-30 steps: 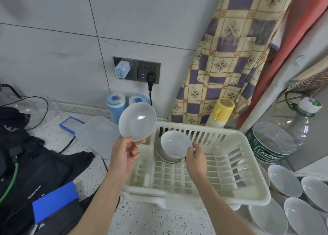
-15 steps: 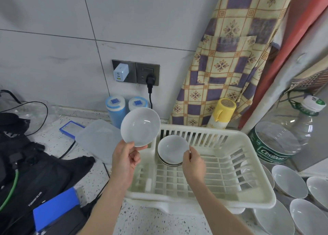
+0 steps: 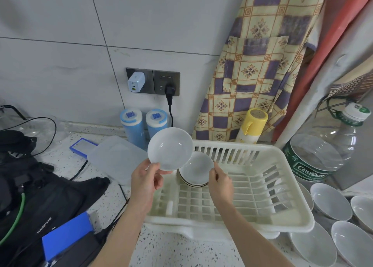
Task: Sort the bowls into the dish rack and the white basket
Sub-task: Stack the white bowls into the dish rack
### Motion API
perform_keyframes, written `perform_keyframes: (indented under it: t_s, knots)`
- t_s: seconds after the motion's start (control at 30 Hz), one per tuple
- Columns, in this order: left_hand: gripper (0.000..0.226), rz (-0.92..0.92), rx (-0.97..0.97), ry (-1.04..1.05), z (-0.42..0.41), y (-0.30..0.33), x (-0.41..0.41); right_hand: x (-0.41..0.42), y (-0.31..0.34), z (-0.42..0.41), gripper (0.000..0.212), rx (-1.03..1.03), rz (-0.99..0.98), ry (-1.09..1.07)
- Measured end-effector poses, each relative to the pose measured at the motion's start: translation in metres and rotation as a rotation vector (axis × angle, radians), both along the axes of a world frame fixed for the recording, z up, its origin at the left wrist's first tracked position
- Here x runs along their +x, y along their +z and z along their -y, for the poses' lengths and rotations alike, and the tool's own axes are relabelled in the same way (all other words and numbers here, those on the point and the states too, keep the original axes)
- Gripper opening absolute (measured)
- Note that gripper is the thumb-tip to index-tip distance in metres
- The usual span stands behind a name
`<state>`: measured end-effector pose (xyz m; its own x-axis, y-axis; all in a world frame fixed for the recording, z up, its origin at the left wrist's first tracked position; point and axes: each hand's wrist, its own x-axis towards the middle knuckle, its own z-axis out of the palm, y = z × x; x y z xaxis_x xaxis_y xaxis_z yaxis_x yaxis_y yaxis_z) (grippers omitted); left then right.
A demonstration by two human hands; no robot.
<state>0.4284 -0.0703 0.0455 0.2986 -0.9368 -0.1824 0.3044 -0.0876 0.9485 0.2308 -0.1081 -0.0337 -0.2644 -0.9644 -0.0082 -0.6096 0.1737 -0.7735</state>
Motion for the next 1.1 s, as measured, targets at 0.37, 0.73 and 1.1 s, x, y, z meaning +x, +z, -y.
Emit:
perform_keyframes:
  t_s: [0.37, 0.73, 1.1]
  knots:
    - [0.035, 0.168, 0.098, -0.098, 0.000, -0.002, -0.004, -0.004, 0.011, -0.009, 0.052, -0.040, 0.162, -0.100]
    - [0.024, 0.293, 0.204, -0.206, 0.014, -0.005, -0.030, -0.004, 0.015, -0.016, 0.040, -0.317, 0.444, 0.046]
    - [0.028, 0.413, 0.191, -0.343, 0.016, -0.017, -0.040, -0.002, 0.020, -0.010, 0.027, -0.250, 0.475, 0.002]
